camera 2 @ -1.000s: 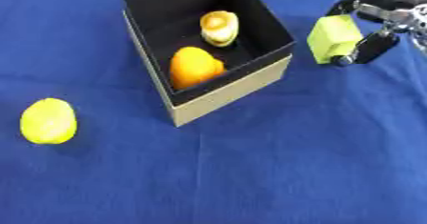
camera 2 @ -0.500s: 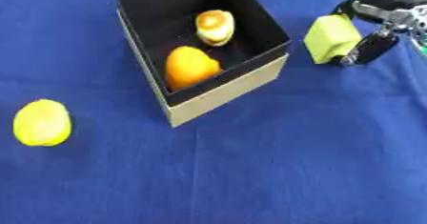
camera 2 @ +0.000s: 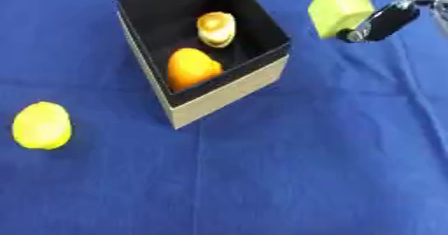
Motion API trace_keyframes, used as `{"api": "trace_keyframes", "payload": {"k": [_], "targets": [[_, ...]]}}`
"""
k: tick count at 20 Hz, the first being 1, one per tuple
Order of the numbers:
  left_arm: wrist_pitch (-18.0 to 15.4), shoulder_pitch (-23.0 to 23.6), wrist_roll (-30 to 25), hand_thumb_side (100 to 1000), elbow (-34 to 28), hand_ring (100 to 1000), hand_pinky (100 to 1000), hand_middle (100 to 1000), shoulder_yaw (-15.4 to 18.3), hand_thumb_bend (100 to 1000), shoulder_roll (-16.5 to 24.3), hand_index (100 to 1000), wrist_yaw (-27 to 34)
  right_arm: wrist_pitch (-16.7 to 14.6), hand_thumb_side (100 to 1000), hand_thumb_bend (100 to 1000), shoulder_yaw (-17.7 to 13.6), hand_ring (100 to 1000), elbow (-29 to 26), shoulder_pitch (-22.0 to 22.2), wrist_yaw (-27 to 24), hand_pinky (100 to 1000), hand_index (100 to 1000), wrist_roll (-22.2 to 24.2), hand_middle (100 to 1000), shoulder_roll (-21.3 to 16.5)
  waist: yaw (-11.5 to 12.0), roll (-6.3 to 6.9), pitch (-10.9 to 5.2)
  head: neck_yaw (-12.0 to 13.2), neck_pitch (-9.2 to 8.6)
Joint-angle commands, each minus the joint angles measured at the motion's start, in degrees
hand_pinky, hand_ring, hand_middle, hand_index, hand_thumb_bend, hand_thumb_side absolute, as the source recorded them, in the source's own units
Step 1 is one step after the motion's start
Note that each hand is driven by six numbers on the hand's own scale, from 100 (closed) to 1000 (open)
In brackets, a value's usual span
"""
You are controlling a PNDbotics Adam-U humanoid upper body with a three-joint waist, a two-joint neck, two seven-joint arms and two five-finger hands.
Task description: Pick up objects on the table and place them in the box.
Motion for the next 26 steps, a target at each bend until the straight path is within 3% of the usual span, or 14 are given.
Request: {"api": "trace_keyframes", "payload": {"k": [1, 6, 10, 17, 18, 19, 26], "targets": [[0.1, -0.3, 0.0, 661, -1.1, 721, 751, 649, 0.5, 257, 1.4, 826, 0.4, 0.6, 100, 409, 1.3, 764, -3.7, -3.5, -2.8, 838, 706, 2.2, 616, -0.2, -0.2, 0.04, -2.45, -0.1, 0.87], [0.2, -0.4, 0.0, 654, -1.1, 722, 752, 650, 0.6, 263, 1.8, 826, 1.0, 0.6, 100, 408, 5.3, 761, -2.8, -10.5, -2.6, 836, 709, 6.6, 618, 5.0, -0.3, -0.23, -4.25, -0.8, 1.85], [0.1, -0.7, -0.3, 651, -1.1, 722, 752, 650, 0.5, 265, 1.9, 826, 1.4, -0.2, 100, 408, 8.3, 759, -0.3, -14.3, -1.0, 834, 710, 9.1, 619, 9.7, 0.5, -0.33, -4.72, -1.7, 2.31], [-0.1, -1.3, -0.7, 652, -1.1, 722, 753, 651, 0.3, 265, 1.6, 826, 1.8, -1.8, 111, 430, 11.2, 761, 5.1, -16.0, 3.5, 832, 712, 10.1, 618, 15.1, 2.2, -0.56, -4.36, -2.9, 1.96], [0.0, -1.3, -0.7, 647, -1.1, 723, 753, 651, 0.3, 265, 1.5, 826, 1.8, -2.1, 100, 494, 11.5, 763, 5.7, -15.9, 4.2, 833, 715, 10.2, 621, 15.5, 2.3, -0.58, -4.29, -2.9, 1.89], [0.0, -1.4, -0.7, 651, -1.1, 723, 753, 651, 0.3, 265, 1.5, 826, 1.8, -2.5, 126, 442, 11.9, 764, 6.2, -15.8, 4.7, 833, 717, 10.3, 623, 15.8, 2.3, -0.59, -4.24, -2.9, 1.85], [0.0, -1.5, -0.9, 649, -1.1, 723, 753, 651, 0.2, 268, 1.4, 826, 2.0, -4.5, 224, 538, 13.4, 904, 7.0, -15.5, 6.2, 879, 869, 12.4, 848, 16.9, 2.5, -0.57, -4.3, -2.9, 1.89]]}}
